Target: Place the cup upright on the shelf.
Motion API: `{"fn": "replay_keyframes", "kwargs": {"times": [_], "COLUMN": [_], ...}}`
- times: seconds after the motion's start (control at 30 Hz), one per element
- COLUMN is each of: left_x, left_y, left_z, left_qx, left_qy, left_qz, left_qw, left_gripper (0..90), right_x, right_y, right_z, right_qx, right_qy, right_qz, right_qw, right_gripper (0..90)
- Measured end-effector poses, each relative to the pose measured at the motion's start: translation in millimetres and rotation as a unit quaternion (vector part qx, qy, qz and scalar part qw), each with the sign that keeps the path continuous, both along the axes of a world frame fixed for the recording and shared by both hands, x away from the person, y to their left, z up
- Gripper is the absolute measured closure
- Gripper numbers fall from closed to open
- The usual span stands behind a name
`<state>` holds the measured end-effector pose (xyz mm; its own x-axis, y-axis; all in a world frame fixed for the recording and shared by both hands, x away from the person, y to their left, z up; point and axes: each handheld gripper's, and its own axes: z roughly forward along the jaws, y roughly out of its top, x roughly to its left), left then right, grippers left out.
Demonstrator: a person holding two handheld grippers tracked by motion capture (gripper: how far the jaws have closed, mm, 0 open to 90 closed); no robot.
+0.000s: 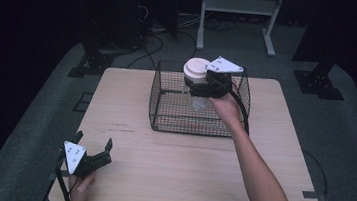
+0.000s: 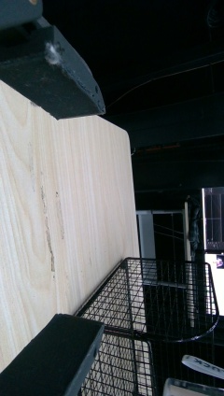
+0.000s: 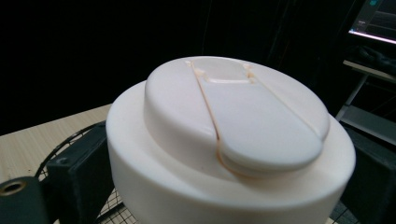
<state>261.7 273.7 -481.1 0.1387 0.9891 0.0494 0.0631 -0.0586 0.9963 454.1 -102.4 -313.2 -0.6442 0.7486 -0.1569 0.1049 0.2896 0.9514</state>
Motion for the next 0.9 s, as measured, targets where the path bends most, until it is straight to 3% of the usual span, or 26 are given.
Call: {"fn": "replay_keyframes", "kwargs": {"times": [0.47,0.9], "left_x": [-0.3,-0.3], "left_y": [0.6,1.0], "left_z": [0.0,0.0], "left_qx": [-0.002,-0.004], "left_qy": [0.000,0.000], "left_qz": [-0.002,-0.002], "left_qw": [1.0000,1.0000], "left_gripper": [0.0,0.0], "right_x": [20.4,41.6], "right_y": [6.5,13.4], "right_z": [-28.7,-53.2], "right_qx": [0.014,-0.004], "right_qy": [0.016,0.034], "right_qz": [-0.017,-0.022], "right_qw": [0.9996,0.9992], "right_gripper": [4.5,4.5]}}
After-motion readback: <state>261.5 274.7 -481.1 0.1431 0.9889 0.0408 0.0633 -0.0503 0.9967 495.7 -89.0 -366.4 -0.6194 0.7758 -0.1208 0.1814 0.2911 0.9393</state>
